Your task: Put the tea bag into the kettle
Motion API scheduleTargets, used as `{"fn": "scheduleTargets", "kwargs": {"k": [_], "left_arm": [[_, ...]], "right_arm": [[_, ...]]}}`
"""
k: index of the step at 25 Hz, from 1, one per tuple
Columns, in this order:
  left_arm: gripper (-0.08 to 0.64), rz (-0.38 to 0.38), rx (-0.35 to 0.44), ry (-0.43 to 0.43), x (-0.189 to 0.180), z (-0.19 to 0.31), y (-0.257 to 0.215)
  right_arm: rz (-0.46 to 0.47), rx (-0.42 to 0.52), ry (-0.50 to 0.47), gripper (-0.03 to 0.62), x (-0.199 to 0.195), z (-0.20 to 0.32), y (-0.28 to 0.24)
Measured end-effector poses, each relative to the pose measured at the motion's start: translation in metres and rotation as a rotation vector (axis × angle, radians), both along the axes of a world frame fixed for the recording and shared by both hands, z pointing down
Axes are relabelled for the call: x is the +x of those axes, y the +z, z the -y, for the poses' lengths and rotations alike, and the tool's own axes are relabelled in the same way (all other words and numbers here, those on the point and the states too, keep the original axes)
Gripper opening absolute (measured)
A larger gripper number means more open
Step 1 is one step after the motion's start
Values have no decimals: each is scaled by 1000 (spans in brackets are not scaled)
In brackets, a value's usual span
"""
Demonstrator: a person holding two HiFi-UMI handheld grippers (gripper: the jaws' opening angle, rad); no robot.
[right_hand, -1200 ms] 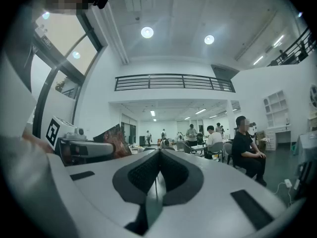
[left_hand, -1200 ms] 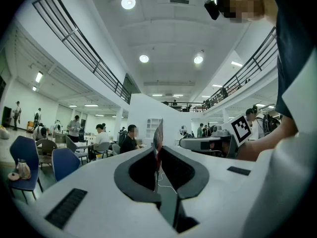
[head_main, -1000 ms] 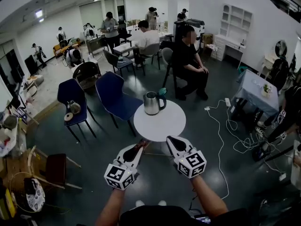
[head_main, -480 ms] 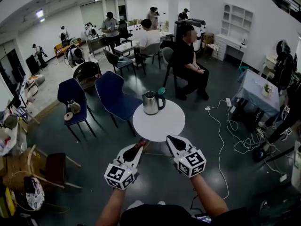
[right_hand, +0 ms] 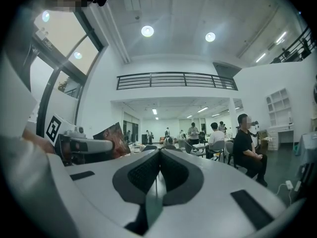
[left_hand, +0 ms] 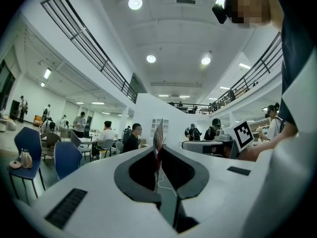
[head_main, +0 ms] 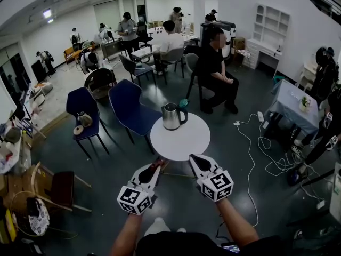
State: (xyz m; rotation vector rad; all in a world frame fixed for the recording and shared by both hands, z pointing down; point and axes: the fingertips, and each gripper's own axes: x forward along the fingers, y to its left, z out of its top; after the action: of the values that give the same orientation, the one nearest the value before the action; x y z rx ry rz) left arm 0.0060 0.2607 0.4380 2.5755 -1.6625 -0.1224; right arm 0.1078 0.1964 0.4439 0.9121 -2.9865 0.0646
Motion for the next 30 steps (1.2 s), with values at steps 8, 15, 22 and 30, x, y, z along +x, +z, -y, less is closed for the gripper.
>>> {"fn": "scheduleTargets", "kwargs": {"k": [8, 15, 22, 30], "left_arm": [[38, 13, -18, -8, -3, 17, 3], [38, 6, -16, 6, -9, 34, 4], [38, -7, -19, 24, -26, 67, 6], [38, -13, -24, 34, -47, 112, 8]], "right_arm": [[-5, -6, -10, 15, -1, 15, 3], [-12, -8, -9, 15, -9, 30, 5], [-11, -23, 6, 15, -27, 64, 8], [-1, -49, 22, 15, -45, 106, 15]]}}
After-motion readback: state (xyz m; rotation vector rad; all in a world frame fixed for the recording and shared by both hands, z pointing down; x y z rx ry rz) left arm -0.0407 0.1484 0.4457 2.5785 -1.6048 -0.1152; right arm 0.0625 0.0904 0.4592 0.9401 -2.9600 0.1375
